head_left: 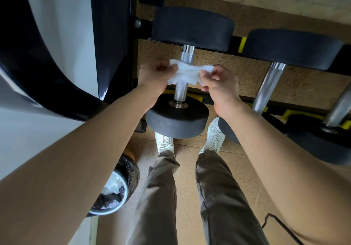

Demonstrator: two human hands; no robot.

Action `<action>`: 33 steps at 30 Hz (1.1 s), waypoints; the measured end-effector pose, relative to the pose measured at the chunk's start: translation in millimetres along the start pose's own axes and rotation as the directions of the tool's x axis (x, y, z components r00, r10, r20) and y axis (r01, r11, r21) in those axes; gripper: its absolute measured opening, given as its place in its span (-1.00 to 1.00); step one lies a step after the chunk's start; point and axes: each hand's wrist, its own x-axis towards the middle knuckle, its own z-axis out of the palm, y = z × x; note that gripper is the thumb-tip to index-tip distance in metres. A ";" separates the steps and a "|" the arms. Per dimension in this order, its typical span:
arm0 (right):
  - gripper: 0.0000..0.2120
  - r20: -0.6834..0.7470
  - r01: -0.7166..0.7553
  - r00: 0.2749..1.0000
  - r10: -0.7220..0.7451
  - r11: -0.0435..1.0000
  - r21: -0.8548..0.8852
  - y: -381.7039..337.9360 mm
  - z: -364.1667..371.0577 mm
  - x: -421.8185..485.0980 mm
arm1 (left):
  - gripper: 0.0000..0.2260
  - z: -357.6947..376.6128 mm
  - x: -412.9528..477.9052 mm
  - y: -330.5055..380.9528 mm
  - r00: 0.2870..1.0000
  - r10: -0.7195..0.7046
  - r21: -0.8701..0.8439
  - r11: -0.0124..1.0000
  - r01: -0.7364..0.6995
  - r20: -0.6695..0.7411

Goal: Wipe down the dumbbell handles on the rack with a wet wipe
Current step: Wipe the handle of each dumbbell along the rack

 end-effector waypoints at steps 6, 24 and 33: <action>-0.90 0.134 0.085 0.988 -0.071 0.992 -0.096 4.1 9.6 -8.6 | -0.76 -14.9 2.4 -13.7 0.997 -0.007 0.172 0.985 0.021 -0.081; -0.89 0.287 0.162 0.957 0.039 0.748 -0.644 28.4 -8.9 -5.6 | -0.95 -31.0 -22.0 -25.0 0.971 0.000 0.570 0.810 -0.140 0.238; -0.93 0.416 0.259 0.909 0.033 0.737 -0.625 11.3 9.8 -14.7 | -0.76 -24.5 -9.0 -29.8 0.997 -0.067 0.781 0.625 0.012 0.038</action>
